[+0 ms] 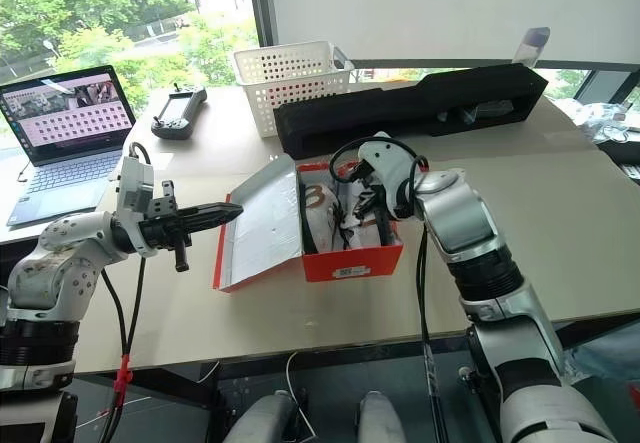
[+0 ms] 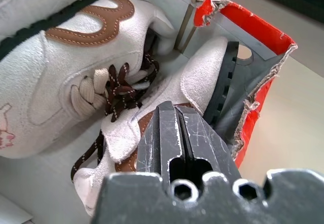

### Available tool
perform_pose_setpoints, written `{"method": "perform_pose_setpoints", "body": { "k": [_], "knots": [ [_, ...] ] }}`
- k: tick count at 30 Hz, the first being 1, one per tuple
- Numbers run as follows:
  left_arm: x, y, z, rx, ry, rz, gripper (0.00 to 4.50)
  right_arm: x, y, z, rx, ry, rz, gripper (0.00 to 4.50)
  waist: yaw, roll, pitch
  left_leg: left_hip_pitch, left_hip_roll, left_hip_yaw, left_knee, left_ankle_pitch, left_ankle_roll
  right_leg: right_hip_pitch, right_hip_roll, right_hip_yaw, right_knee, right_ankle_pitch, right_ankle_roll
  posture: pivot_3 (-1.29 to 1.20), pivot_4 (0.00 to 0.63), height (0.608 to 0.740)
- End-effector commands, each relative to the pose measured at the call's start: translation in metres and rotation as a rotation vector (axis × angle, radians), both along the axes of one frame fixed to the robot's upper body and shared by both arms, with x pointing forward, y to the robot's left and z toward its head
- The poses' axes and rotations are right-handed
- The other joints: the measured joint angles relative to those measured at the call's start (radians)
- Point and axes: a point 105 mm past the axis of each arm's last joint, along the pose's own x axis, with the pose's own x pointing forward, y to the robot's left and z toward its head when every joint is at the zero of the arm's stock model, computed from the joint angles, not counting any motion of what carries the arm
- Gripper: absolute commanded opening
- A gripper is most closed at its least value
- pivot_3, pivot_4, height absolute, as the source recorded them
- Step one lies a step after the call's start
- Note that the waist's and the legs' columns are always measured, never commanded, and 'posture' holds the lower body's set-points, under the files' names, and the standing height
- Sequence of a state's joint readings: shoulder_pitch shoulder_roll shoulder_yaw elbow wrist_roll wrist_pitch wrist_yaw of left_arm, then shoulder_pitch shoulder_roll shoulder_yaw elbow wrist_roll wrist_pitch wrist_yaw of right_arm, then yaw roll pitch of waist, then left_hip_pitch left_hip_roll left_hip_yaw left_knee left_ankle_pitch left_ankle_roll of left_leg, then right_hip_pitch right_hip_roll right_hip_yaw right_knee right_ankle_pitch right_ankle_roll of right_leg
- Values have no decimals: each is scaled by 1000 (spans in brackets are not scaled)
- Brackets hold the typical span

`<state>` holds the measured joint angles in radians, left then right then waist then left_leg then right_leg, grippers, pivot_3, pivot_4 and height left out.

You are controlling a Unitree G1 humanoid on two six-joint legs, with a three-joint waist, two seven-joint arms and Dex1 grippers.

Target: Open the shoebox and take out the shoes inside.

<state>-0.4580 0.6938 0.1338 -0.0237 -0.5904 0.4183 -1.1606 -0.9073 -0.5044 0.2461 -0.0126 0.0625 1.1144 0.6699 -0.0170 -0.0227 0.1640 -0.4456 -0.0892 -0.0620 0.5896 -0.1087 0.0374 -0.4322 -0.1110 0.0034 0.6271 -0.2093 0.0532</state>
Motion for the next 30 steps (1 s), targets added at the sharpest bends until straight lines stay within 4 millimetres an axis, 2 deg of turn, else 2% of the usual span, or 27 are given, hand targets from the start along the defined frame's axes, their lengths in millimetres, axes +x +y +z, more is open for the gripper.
{"method": "perform_pose_setpoints", "body": {
  "k": [1,2,3,7,11,14,15,20,24,30],
  "knots": [
    [0,-2,9,4,-45,-9,0,1,-1,21,-6,-88,6,59,0,0,0,0,0,0,0,0,0,0,0,0,0,0,0,0,150,738],
    [0,-2,8,7,-43,-9,0,2,0,25,12,-107,0,59,1,0,0,-1,0,0,0,0,0,-1,0,0,0,0,0,0,150,738],
    [0,-2,8,8,-41,-9,0,3,1,30,29,-124,-3,589,0,0,0,-1,0,0,0,0,0,-1,0,0,0,0,0,0,150,738],
    [-1,-2,7,12,-36,-10,0,7,3,35,24,-148,5,1825,0,0,0,-1,0,0,0,0,0,-1,0,0,0,2,3,0,150,738],
    [-1,-3,5,15,-31,-10,0,19,3,34,-9,-157,4,3113,-1,1,0,-1,0,1,0,0,0,-2,1,1,0,6,0,0,150,738],
    [-1,-3,4,17,-28,-9,0,29,7,27,-29,-139,24,4239,-1,1,0,-1,0,1,0,0,0,-2,1,1,0,6,0,0,150,738],
    [-1,-3,4,18,-27,-9,0,33,9,21,-47,-130,30,4374,-3,1,0,-1,0,1,0,0,0,-2,1,1,0,6,0,0,150,738],
    [-2,-3,3,24,-25,-2,0,46,16,-9,-128,-71,84,4374,-5,1,1,-1,0,3,0,0,0,-2,3,2,0,8,-3,0,150,738],
    [-3,-3,3,29,-23,1,0,53,5,-35,-251,-22,94,4374,-7,1,1,-1,0,3,0,0,0,-3,4,2,0,9,-3,0,150,738],
    [-4,-2,3,28,-24,10,0,54,3,-45,-254,28,110,4374,-4,1,1,4,0,3,0,0,0,-1,4,3,0,9,-3,0,150,738]
  ]
}}
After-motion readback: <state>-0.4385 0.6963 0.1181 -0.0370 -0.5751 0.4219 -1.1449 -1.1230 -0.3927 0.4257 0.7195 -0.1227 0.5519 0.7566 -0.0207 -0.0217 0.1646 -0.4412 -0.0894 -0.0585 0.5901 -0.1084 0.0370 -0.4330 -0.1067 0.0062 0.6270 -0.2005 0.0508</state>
